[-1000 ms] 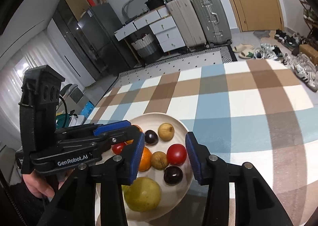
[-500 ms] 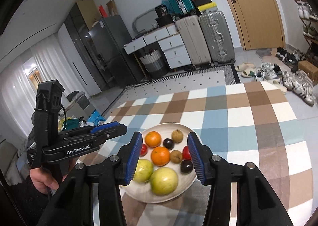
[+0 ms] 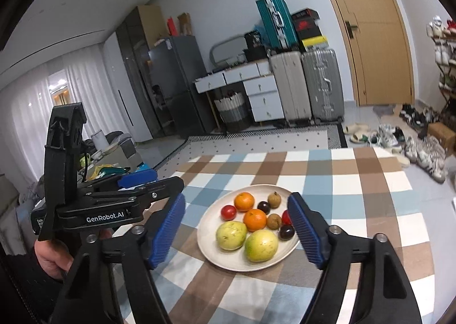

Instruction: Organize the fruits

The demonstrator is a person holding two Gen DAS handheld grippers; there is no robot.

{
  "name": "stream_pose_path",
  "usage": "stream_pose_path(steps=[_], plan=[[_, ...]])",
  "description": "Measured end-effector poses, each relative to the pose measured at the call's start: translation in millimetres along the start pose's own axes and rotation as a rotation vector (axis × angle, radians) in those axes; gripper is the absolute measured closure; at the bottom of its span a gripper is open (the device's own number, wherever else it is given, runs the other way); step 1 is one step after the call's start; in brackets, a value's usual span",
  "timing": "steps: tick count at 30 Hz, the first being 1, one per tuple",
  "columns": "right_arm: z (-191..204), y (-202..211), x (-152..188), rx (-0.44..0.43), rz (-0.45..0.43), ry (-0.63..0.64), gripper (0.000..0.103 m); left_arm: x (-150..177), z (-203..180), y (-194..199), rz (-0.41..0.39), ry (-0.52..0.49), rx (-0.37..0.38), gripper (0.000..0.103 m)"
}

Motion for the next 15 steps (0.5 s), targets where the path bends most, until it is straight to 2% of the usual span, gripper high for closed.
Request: stream_pose_path(steps=[5, 7, 9, 15], plan=[[16, 18, 8, 0.005, -0.05, 0.029, 0.013, 11, 2, 34, -0.061, 0.011, -0.042, 0.017], [22, 23, 13, -0.001, -0.062, 0.036, 0.005, 15, 3, 47, -0.092, 0.017, -0.053, 0.009], [28, 27, 16, -0.001, -0.077, 0.049, 0.003, 21, 4, 62, -0.127, 0.023, -0.075, 0.0], [46, 44, 29, 0.02, -0.129, 0.107, 0.001, 41, 2, 91, -0.177, 0.024, -0.101, 0.0]])
Point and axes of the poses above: each gripper's, at about its wrist camera, not at the fingertips, and y roughly against the way its jaws point, z to its left, x to its underside, the point moved 7 cm from there along -y, roughly the way its jaws point, and after that the axes turned 7 degrees about z, right-handed, at the moved point
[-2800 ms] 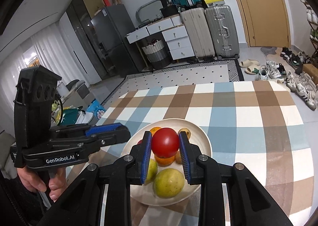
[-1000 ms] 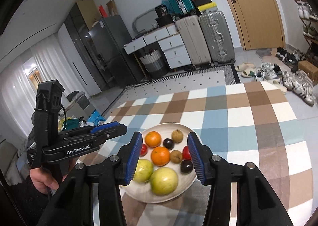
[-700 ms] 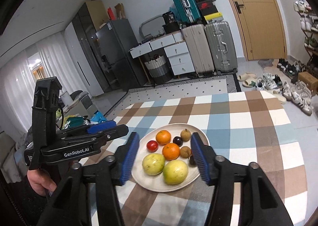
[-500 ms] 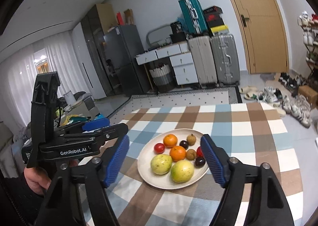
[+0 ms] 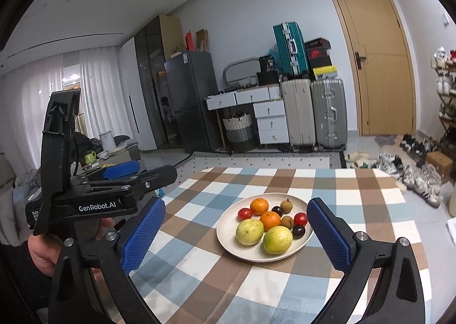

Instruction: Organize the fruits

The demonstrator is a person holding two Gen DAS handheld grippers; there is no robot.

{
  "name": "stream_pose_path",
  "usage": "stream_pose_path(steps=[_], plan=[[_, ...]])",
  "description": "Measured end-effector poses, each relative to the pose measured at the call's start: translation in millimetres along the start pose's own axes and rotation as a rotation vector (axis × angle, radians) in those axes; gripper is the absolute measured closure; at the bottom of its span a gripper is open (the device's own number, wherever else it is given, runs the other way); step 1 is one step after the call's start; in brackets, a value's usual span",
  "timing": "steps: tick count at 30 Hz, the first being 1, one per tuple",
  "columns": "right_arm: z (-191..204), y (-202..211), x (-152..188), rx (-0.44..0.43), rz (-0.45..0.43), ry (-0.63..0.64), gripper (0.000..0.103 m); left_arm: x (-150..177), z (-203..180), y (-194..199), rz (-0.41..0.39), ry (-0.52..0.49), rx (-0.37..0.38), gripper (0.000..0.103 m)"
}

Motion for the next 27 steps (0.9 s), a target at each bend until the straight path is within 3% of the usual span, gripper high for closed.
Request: stream_pose_path(steps=[9, 27], plan=[[9, 24, 12, 0.08, -0.106, 0.048, 0.001, 28, 5, 22, -0.048, -0.022, -0.086, 0.0], [21, 46, 48, 0.188, -0.168, 0.091, 0.001, 83, 23, 41, -0.132, -0.015, -0.158, 0.0]])
Point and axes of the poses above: each gripper's, at about its wrist camera, not at the fingertips, and y roughly against the way its jaws point, z to its left, x to its underside, the point moved 7 cm from there along -y, roughly the way its jaws point, and after that the axes turned 7 degrees about z, right-handed, at the moved point
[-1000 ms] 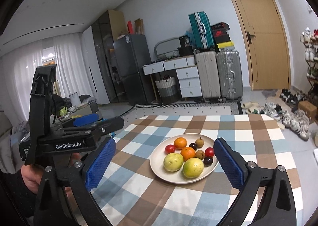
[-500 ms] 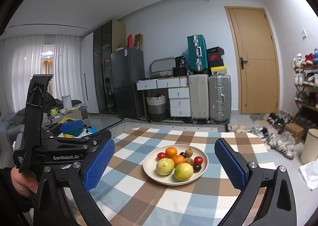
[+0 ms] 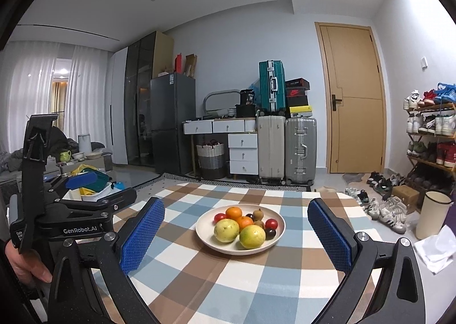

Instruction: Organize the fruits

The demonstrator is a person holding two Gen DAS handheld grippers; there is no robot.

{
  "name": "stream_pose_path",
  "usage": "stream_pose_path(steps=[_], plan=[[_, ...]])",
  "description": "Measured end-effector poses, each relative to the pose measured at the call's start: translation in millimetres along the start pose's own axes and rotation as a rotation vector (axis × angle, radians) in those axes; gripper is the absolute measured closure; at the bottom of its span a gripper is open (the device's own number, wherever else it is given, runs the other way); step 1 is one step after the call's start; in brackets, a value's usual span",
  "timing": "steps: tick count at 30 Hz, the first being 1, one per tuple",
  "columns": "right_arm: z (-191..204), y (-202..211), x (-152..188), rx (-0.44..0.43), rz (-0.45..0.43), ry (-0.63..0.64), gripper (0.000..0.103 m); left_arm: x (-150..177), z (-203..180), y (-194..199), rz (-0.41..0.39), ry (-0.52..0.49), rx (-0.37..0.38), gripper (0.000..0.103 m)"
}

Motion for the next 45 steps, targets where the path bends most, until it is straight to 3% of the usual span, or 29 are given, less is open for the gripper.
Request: stream_pose_path(steps=[11, 18, 24, 28, 45], plan=[[-1, 7, 19, 0.067, -0.038, 0.018, 0.001, 31, 11, -26, 0.027, 0.035, 0.01, 0.0], [-7, 2, 34, 0.138, -0.032, 0.058, 0.001, 48, 18, -44, 0.043, 0.073, 0.055, 0.0], [-21, -11, 42, 0.141, 0.031, 0.004, 0.001, 52, 14, -45, 0.038, 0.057, 0.048, 0.0], [-32, -36, 56, 0.141, 0.167, -0.045, 0.001, 50, 11, -38, 0.031, 0.038, 0.043, 0.0], [-31, -35, 54, 0.143, 0.158, -0.022, 0.001, 50, 12, -35, 0.026, 0.041, 0.043, 0.0]])
Point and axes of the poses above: each gripper's, at about its wrist camera, not at the fingertips, and y roughly against the way its jaws point, z to its left, x to its underside, the point moved 7 cm from there along -y, roughly the way its jaws point, and after that the axes turned 7 degrees about z, right-handed, at the moved point
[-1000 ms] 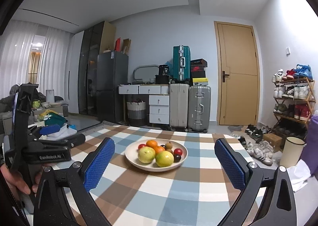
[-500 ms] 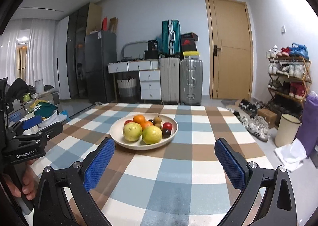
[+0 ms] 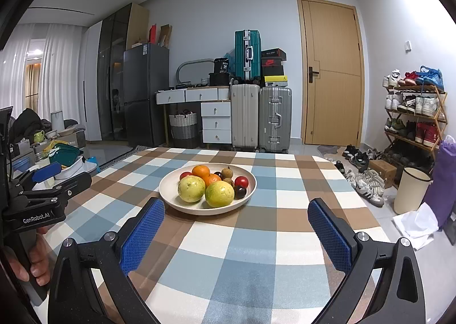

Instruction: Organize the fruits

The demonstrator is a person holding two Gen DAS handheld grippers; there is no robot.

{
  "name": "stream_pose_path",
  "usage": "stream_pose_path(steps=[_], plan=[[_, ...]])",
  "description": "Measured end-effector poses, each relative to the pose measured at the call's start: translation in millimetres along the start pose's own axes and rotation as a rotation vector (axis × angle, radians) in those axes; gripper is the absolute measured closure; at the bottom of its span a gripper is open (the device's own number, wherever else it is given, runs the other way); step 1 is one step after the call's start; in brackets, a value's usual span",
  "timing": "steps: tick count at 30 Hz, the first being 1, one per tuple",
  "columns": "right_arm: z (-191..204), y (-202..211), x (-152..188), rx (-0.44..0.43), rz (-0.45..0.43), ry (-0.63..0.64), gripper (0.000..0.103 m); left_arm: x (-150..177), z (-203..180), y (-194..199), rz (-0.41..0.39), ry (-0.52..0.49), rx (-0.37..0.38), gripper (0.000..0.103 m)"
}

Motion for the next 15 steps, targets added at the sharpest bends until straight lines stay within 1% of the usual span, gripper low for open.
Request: stream_pose_path(steps=[15], plan=[[0.0, -0.1, 0.5, 0.0, 0.002, 0.0, 0.0, 0.9, 2.3, -1.8, 0.002, 0.004, -0.007, 0.0]])
Point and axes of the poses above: each gripper's, at about its wrist camera, not at the fingertips, and y roughly against the way its jaws point, z to its left, x to its underside, the point moved 7 cm from there along -y, roughly the way its jaws point, and after that the axes turned 7 degrees about z, right-handed, at the moved point
